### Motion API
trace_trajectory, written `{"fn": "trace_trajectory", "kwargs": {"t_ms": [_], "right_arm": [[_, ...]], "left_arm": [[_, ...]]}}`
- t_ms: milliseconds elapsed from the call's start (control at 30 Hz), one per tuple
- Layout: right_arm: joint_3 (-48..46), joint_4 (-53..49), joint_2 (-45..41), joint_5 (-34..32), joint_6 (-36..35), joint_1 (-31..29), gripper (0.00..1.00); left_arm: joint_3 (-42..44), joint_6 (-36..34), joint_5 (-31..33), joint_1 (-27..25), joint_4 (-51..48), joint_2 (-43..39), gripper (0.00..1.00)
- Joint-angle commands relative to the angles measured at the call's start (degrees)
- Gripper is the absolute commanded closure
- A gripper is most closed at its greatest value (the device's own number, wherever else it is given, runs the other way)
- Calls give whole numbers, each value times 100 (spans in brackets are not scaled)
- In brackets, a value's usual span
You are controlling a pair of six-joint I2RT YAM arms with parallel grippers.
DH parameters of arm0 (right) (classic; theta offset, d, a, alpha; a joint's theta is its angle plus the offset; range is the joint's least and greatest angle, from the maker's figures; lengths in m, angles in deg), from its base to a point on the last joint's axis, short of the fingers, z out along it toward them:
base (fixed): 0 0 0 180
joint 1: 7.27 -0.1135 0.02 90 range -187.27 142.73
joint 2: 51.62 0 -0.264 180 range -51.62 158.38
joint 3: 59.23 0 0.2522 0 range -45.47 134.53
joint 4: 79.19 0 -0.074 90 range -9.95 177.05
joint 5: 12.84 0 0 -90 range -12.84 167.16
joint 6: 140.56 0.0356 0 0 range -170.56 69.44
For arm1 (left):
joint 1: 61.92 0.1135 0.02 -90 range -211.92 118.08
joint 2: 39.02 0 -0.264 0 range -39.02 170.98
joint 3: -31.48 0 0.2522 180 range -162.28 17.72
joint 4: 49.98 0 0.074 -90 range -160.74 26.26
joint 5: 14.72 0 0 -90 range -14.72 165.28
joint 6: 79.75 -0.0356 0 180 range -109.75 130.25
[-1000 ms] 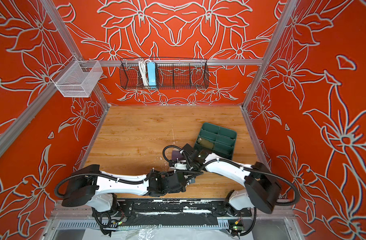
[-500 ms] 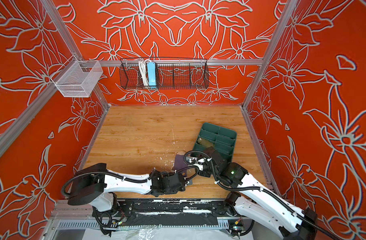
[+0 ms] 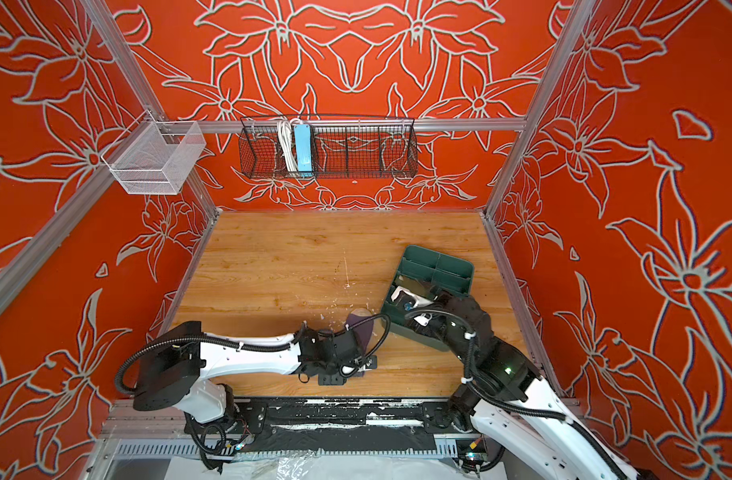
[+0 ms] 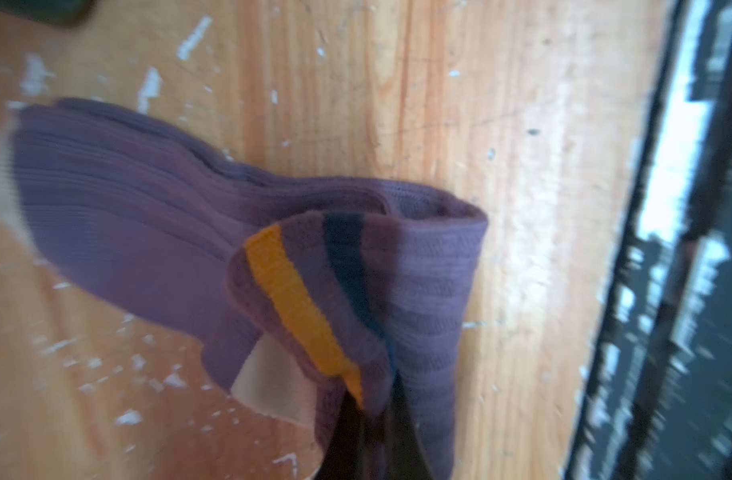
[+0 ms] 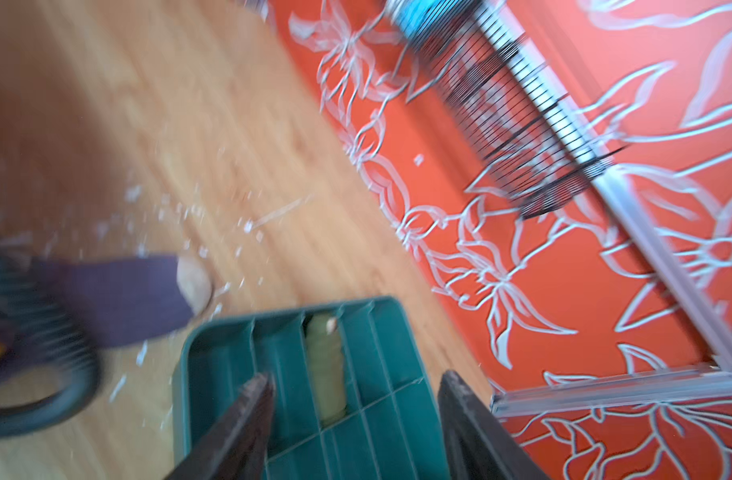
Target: Roll the socks
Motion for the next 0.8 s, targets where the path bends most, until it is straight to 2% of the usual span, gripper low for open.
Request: {"fn": "trace_trajectory", "kwargs": {"t_ms": [0,167,267,367,500,667,767], "right_arm": [[294,-526,-210,584,112,30,36],[292,-2001,-279,1833,-368,22,44],[271,-2277,-258,2341,-462,-11,44],[226,-2434,-110,2534,-650,-115,44],[82,-2482,259,2412,-875,-590,44],[-447,-1707,898,1287,-665,-2255,38],[-631,-1054,1526,1300,-346,-2699,36]], "left_arm": [[-146,-583,-1601,452,-1249,406,100],[-866,-710,-2806,1195,-1733,1174,100],[-1288,-792,-3108,1439,-2097,1602,100],[-1577,-851,-3421,1626,-2343,1880,100],[-1880,-856,-3648,1816,-2584,2188,100],[-2151,-880,-3720,1897,-2829,2548,100],[-2220,-874,-3737,1923,-2874,2625,100]]}}
